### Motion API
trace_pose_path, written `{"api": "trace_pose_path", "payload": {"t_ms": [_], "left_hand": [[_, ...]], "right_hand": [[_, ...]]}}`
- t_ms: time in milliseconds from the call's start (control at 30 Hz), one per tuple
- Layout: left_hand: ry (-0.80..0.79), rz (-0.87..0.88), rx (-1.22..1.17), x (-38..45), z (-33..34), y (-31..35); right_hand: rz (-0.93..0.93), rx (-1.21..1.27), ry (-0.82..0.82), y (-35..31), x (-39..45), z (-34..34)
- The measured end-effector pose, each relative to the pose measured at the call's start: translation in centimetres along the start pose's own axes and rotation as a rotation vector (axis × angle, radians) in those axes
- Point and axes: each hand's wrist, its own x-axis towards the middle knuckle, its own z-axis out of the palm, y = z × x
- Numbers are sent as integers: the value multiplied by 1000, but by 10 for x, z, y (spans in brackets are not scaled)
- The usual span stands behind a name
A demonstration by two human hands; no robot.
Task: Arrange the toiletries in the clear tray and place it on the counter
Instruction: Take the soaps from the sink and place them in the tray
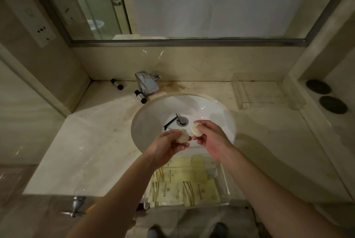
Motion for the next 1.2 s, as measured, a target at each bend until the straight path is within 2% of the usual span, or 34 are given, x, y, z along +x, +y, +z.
{"api": "trace_pose_path", "payload": {"t_ms": [367,567,767,867,1067,1200], "left_hand": [[-13,53,275,2,11,3],[22,94,752,6,5,-8],[44,3,829,9,4,-37],[73,-18,886,8,5,-53],[128,-50,880,9,4,-74],[122,-46,837,11,7,-79]], "right_hand": [[-52,-145,-35,-20,-8,-32],[-9,-368,-103,-4,-13,-53],[-48,-900,-89,30,-8,-76],[-51,-1035,-80,42,-7,-82],[-174,-1286,-94,49,3,-74],[-362,-1448,-116,54,7,-72]]}}
